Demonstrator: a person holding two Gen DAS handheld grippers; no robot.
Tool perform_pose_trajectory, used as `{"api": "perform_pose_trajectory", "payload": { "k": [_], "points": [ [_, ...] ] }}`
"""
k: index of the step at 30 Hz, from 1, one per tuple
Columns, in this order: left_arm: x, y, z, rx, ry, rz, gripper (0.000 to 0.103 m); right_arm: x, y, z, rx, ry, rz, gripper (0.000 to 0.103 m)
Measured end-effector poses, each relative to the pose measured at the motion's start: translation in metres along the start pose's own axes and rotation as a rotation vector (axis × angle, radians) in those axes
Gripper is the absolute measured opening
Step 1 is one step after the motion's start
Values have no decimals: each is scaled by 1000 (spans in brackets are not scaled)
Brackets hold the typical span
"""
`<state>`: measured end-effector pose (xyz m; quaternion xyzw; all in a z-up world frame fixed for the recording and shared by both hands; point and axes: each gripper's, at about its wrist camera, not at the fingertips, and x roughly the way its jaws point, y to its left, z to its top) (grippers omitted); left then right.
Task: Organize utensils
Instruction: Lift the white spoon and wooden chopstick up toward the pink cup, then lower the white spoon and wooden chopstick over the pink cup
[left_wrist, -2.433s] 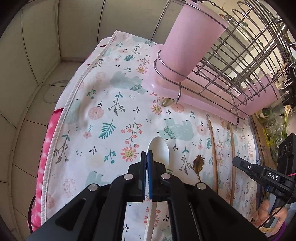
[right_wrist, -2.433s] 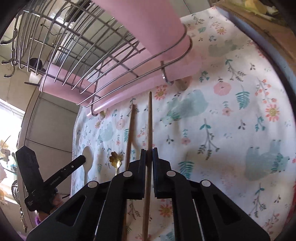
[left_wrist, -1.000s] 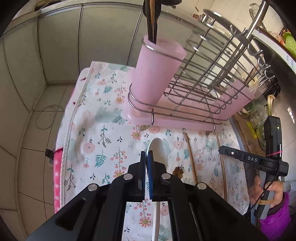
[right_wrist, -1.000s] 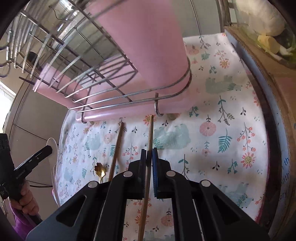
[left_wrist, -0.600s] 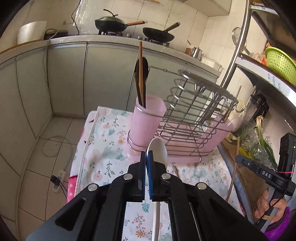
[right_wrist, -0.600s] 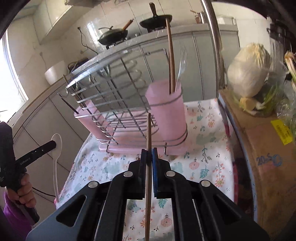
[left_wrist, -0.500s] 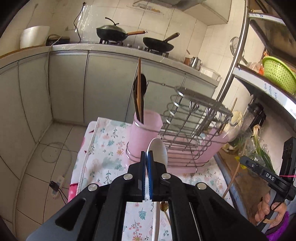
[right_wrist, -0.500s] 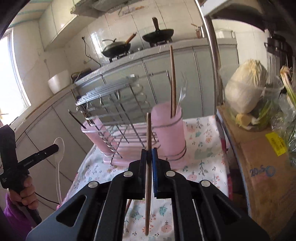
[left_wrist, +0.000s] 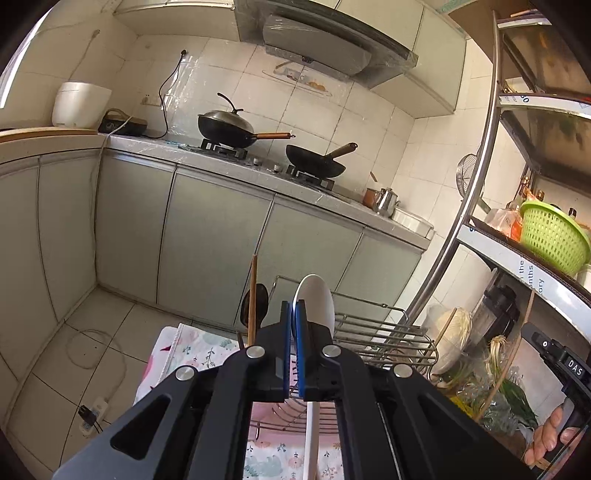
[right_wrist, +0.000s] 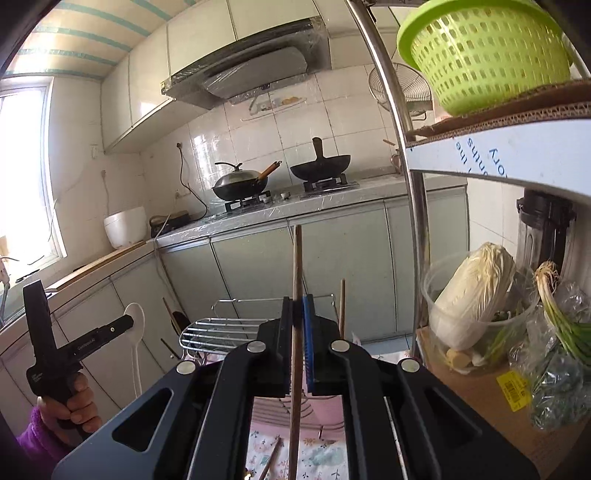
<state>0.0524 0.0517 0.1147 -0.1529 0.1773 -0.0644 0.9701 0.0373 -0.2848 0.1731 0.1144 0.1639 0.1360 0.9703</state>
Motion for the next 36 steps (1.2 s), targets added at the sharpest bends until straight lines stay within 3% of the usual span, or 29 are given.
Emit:
{"api": "perform_pose_trajectory", "payload": {
  "k": [14,25,36],
  "points": [
    [21,6,-3,-17,23,0,2,28,16,36,-150,-117,-102,6],
    [31,10,0,-27,-2,1,2,65,4,15,-142,-46,-116,6],
    [30,10,6,-46,-37,14,2,65,-5,-7,-79,1,-91,6]
  ]
}}
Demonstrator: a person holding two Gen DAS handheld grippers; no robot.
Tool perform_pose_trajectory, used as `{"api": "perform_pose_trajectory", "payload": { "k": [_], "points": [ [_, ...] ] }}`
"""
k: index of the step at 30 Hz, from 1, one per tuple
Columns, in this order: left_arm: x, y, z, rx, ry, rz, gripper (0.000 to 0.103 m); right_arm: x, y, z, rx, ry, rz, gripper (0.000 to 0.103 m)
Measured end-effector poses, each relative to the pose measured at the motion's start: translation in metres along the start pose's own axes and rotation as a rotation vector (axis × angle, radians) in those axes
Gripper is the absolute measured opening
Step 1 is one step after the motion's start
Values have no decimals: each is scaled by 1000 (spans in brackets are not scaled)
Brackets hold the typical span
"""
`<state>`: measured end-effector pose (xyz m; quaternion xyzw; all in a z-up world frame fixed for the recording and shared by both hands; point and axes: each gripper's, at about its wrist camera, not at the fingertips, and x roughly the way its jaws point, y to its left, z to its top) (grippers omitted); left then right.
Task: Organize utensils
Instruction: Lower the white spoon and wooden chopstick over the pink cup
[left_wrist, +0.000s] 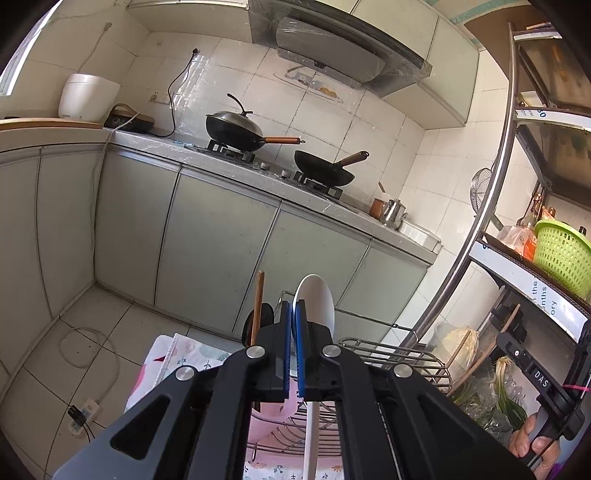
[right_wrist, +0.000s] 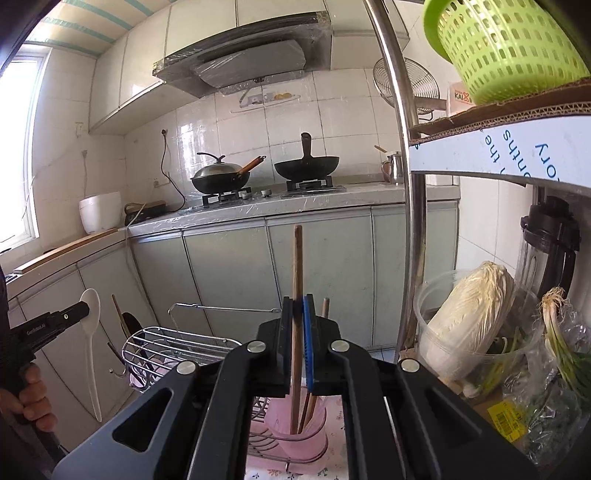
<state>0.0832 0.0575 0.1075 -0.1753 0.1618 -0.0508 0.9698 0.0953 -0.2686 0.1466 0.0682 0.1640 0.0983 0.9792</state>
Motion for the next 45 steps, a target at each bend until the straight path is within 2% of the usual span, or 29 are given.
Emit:
{"api": "perform_pose_trajectory", "payload": {
  "k": [4,9,13,18,24,27,35,38,45],
  "points": [
    [-3,-2,8,-14,-66,15,2,0,-2,-9,30,11,11,6],
    [-2,-7,15,-15,-182,96,2,6,-4,-20,55,34,26,6],
    [5,-8,13,-12,-237,141,2,8,-3,-23,49,39,33,6],
    [17,-17,1,69,-314,201,2,12,-4,-28,64,48,43,6],
    [34,-28,-26,212,-402,268,2,16,-5,-34,58,64,41,6],
    [38,-29,-37,249,-422,266,2,19,-5,-36,54,73,41,6],
    [31,-18,-61,257,-370,247,2,18,-6,-44,75,90,42,6],
    [18,-7,-69,201,-322,237,2,16,-8,-46,92,97,42,6],
    [16,26,-75,31,-141,207,2,13,-13,-52,126,111,46,6]
  ]
}}
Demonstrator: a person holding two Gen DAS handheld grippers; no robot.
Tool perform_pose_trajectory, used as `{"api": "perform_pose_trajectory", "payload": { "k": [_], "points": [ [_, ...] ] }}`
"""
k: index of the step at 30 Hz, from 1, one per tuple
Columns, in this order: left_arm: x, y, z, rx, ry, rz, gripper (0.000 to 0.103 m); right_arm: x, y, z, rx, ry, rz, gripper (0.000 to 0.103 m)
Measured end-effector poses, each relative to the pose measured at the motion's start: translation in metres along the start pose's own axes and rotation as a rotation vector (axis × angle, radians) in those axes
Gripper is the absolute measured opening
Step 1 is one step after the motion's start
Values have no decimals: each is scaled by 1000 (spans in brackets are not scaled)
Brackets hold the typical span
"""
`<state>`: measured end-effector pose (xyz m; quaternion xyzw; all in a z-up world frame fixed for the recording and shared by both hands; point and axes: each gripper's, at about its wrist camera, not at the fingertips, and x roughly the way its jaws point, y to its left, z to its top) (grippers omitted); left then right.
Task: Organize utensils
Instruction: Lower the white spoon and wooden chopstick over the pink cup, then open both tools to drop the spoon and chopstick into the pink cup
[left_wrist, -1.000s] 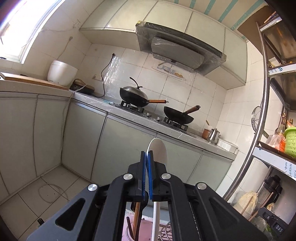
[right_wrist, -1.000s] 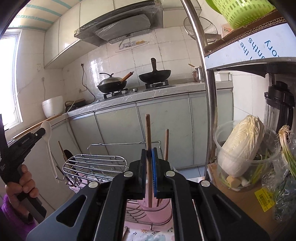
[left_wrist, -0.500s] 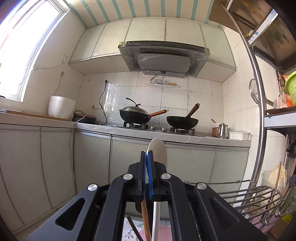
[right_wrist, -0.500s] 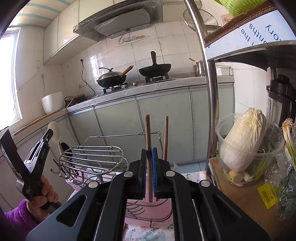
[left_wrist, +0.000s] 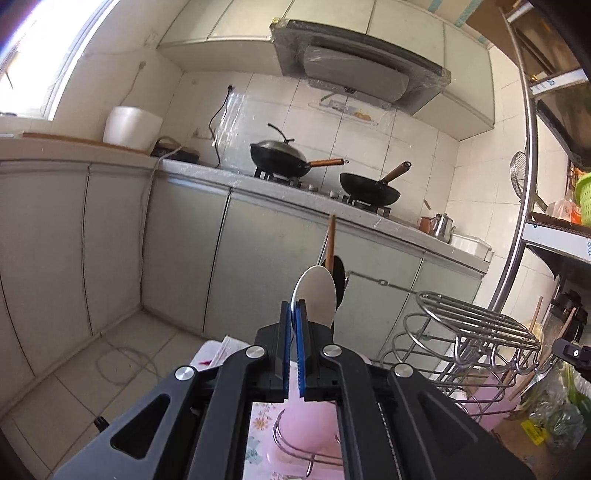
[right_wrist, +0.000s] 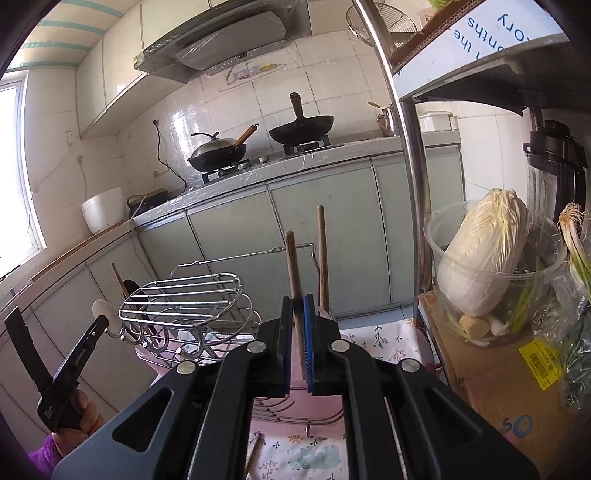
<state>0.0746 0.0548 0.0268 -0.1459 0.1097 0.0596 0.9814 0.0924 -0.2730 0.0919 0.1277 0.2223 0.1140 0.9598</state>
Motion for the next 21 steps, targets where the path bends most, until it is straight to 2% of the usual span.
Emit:
{"api": "perform_pose_trajectory", "payload": {
  "k": [4,10,21],
  "points": [
    [14,14,4,-88,99,-22,3,2,-9,0,22,10,-5,6],
    [28,16,8,-137,185,-32,2,7,-17,5,24,25,9,6],
    [49,6,16,-110,231,-5,2,27,-28,15,28,42,38,6]
  ]
}}
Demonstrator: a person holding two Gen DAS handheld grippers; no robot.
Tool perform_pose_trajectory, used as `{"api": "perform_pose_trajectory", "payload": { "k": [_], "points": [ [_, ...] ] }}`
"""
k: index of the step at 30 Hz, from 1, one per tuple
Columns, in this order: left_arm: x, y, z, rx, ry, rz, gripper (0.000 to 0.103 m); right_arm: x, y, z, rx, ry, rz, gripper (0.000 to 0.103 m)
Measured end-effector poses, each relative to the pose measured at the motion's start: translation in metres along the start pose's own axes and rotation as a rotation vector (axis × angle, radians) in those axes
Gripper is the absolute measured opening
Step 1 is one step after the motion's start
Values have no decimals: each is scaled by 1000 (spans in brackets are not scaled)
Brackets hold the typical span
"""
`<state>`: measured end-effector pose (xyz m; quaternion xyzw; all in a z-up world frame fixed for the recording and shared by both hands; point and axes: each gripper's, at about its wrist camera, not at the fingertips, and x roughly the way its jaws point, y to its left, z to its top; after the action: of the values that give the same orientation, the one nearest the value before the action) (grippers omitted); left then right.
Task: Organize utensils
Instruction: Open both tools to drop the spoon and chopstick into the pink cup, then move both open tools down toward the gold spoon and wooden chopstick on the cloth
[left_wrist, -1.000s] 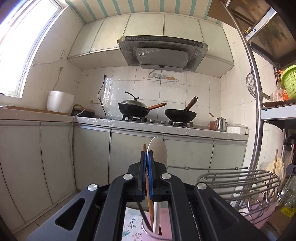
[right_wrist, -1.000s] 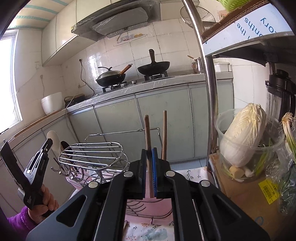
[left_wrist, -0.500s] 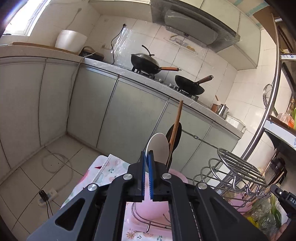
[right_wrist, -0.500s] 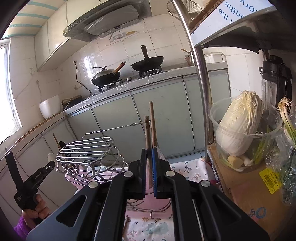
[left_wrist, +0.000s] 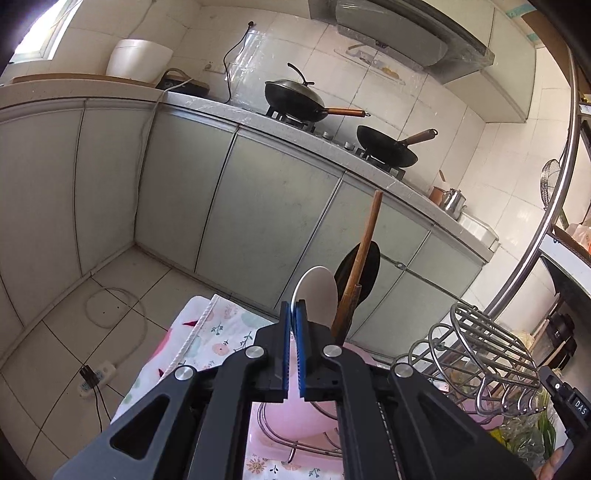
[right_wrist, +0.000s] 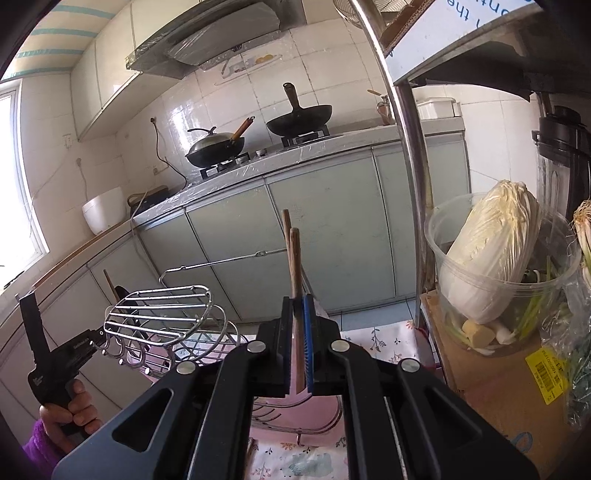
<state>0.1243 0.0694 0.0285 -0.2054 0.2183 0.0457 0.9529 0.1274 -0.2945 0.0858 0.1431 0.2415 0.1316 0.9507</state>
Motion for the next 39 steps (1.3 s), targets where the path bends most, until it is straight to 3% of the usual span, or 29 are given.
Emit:
{"api": "perform_pose_trajectory", "payload": {
  "k": [5,9,15,19,25,39],
  "points": [
    [7,-2,-2,-12,48,-14,6,2,-6,1,18,12,23,6],
    [9,-1,-3,-27,82,-33,28,0,-4,2,24,25,14,6],
    [1,3,0,-18,94,-66,41,3,1,1,31,68,-15,6],
    [-7,7,3,-19,96,-88,44,12,1,-6,62,142,-25,10],
    [-20,10,7,-20,79,-110,45,-2,6,-10,58,128,-35,37],
    [-59,22,11,-11,56,-90,46,-37,12,-29,87,117,-29,41]
  ]
}}
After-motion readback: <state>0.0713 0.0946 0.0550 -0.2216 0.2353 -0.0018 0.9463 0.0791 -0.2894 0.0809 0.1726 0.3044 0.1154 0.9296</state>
